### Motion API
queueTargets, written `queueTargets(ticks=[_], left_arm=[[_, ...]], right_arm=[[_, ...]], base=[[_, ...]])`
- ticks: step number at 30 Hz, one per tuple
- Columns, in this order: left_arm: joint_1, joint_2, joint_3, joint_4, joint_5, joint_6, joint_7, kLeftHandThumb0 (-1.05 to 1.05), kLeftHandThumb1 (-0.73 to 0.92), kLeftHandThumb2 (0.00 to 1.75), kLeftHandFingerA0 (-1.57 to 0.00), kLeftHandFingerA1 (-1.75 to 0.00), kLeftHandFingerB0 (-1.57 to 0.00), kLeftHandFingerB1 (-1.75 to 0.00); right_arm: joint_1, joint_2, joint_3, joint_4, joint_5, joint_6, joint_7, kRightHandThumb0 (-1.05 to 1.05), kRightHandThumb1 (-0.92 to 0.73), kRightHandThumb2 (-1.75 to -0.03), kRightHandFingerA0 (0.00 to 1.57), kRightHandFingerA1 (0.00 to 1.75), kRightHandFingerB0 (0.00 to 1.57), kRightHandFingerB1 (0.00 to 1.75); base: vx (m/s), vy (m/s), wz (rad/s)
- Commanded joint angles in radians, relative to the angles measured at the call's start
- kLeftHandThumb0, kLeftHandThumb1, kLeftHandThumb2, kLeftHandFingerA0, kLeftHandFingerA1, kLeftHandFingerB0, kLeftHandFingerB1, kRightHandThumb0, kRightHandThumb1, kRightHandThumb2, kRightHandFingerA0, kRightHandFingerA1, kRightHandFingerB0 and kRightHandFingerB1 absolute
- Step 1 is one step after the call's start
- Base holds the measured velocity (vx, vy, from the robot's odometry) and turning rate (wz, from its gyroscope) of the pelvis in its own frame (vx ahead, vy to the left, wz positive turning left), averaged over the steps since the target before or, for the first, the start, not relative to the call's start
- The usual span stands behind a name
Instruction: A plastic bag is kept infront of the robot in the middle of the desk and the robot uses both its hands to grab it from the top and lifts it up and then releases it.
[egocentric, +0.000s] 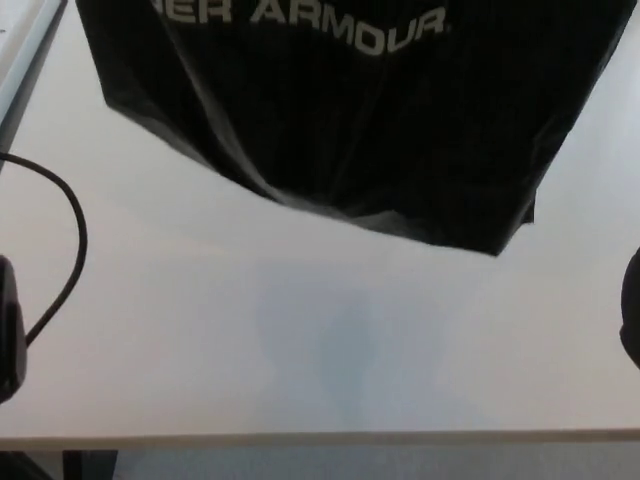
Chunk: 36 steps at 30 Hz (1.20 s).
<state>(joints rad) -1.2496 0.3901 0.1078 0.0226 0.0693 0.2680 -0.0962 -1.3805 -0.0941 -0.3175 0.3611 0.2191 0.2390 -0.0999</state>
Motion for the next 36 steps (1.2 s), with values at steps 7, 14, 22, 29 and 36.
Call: queueTargets(ticks=[7,14,22,29,36], left_arm=[[0.434,-0.089,-0.059,0.217,0.099,-0.188,0.151,-0.18,0.46,0.81,-1.22,-1.45,-1.02,-1.35],[0.603,-0.145,-0.073,0.33,0.112,-0.275,0.233,-0.16,0.47,0.82,-1.2,-1.44,-1.04,-1.36],[0.772,0.006,-0.134,0.135,0.09,-0.137,-0.021,-0.83,0.49,0.88,-0.12,-0.42,-0.06,-0.22],[0.904,0.059,-0.114,-0.071,0.036,-0.076,-0.106,-0.8,0.54,0.96,0.0,-0.2,-0.09,-0.23],[1.003,0.092,-0.085,-0.179,0.046,-0.106,-0.131,-0.9,0.62,1.01,0.0,-0.2,-0.12,-0.24]], right_arm=[[0.354,0.046,0.121,0.168,-0.047,0.04,0.046,-0.33,-0.74,-0.6,0.94,1.75,0.63,1.66],[0.482,0.05,0.152,0.347,-0.068,-0.084,0.066,-0.39,-0.73,-0.6,0.93,1.75,0.62,1.62],[0.605,-0.106,0.42,0.157,-0.241,0.029,0.174,-0.82,-0.55,-0.94,0.01,0.4,0.0,0.1],[0.716,-0.151,0.441,-0.027,-0.198,0.101,0.226,-0.94,-0.59,-0.94,0.01,0.16,0.0,0.0],[0.78,-0.198,0.447,-0.167,-0.202,0.163,0.286,-0.98,-0.62,-0.97,0.0,0.11,0.0,0.0]], base=[[0.0,0.0,0.0],[0.0,0.0,0.0],[0.0,0.0,0.0],[0.0,0.0,0.0],[0.0,0.0,0.0]])
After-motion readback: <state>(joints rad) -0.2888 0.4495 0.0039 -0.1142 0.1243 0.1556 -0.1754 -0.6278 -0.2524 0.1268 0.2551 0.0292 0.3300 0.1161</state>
